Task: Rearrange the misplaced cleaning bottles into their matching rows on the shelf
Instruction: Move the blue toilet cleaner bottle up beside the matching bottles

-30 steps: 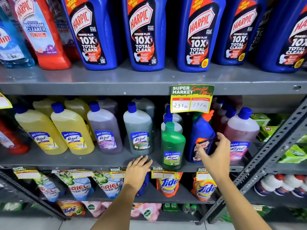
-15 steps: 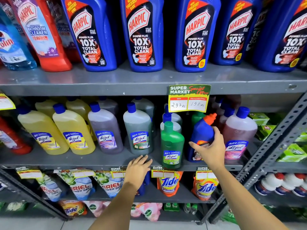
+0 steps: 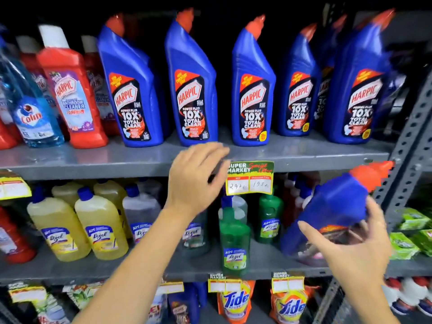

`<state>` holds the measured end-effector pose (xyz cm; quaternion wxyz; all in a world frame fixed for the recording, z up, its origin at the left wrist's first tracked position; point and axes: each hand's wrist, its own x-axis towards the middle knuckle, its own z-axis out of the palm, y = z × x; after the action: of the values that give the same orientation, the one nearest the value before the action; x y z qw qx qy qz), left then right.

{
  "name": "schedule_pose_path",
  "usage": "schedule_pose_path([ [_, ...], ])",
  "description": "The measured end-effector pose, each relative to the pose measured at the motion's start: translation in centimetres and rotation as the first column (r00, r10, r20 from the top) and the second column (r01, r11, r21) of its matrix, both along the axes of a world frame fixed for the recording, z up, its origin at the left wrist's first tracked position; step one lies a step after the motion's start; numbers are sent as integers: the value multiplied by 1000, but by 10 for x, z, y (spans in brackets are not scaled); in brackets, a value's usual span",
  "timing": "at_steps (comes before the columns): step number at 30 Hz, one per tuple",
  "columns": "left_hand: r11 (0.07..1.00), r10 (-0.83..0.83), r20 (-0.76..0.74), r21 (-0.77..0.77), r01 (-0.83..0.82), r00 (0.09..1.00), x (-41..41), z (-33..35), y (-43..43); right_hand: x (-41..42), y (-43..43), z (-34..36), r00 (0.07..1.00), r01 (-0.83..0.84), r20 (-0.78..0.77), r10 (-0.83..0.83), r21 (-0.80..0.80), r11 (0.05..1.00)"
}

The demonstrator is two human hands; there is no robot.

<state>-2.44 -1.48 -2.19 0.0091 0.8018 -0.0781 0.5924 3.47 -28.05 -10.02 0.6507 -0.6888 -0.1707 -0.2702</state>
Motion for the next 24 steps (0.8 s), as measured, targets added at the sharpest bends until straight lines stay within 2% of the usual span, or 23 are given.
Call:
schedule_pose_path([
  [2, 995, 102, -203, 34, -98, 974, 16, 25, 8, 0, -4, 45, 996, -27, 85, 27, 6, 1000],
  [4, 983, 182, -448, 52, -178, 875, 29, 29, 16, 7, -5, 88, 986, -27, 164, 28, -11, 1000],
  [5, 979, 198, -513, 56, -198, 835, 34, 25, 19, 13, -4, 109, 983, -20, 184, 23, -20, 1000],
  [9, 980, 197, -501, 76, -184, 843, 40, 13, 25, 40, 9, 176, 980, 60, 196, -44, -81, 995],
  [13, 978, 205, -468, 57, -202, 860, 41, 8, 27, 63, 27, 213, 977, 121, 191, -90, -158, 980],
  [18, 973, 201, -477, -6, -231, 856, 40, 4, 24, 93, 47, 217, 990, 98, 120, -69, -263, 960],
  [24, 970, 216, -470, 3, -243, 856, 43, 3, 26, 110, 59, 211, 996, 88, 61, -69, -429, 899],
])
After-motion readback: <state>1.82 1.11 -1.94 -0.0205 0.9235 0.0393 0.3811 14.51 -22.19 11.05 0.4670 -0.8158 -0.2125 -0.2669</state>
